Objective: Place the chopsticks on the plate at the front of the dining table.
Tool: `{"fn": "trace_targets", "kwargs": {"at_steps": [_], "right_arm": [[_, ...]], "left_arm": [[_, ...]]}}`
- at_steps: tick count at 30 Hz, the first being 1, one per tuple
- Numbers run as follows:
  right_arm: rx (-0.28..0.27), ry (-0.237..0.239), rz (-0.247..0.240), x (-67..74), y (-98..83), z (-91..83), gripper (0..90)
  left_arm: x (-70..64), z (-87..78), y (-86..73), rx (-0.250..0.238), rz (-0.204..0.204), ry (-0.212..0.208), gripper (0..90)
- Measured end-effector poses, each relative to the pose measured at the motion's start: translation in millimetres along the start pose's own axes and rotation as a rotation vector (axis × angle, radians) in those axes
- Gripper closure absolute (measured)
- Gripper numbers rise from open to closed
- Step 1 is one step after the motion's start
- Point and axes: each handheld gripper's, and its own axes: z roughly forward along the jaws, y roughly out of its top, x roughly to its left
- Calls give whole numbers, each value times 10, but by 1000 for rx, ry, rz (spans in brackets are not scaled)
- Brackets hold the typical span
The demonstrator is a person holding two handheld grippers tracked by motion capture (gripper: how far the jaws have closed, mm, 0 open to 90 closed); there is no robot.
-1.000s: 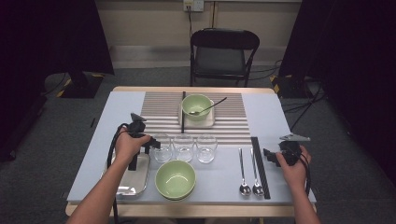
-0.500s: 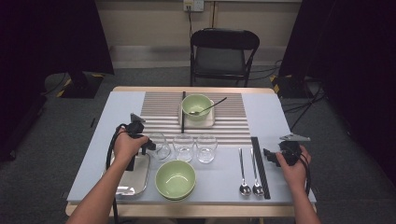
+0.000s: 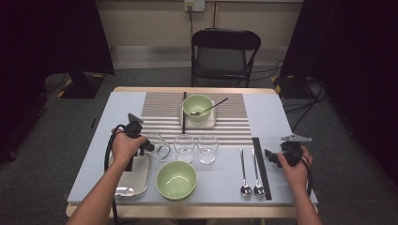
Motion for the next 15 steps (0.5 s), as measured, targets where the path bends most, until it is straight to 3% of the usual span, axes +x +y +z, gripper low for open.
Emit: {"fn": "trace_targets", "kwargs": {"at_steps": [2,3,4,9,12,13,15], "right_arm": [[0,-1,0,0,0,0,202],[0,-1,1,1,0,0,202],[0,0,0,0,0,0,202],[-1,-1,0,1,0,1,202],[0,0,1,0,0,0,202],[0,0,0,0,0,0,202],[0,0,0,0,0,0,202]], "left_arm": [[13,-13,6,-5,10,-3,854],[7,-17,6,-5,-9,-16,854],[21,-26,11,-3,9,-7,854],[38,-34,16,-7,12,-20,856],[27,-38,18,-14,-9,-35,856],[36,-46,24,-14,7,-25,856],[35,-48,30,-23,-1,-41,856]]}}
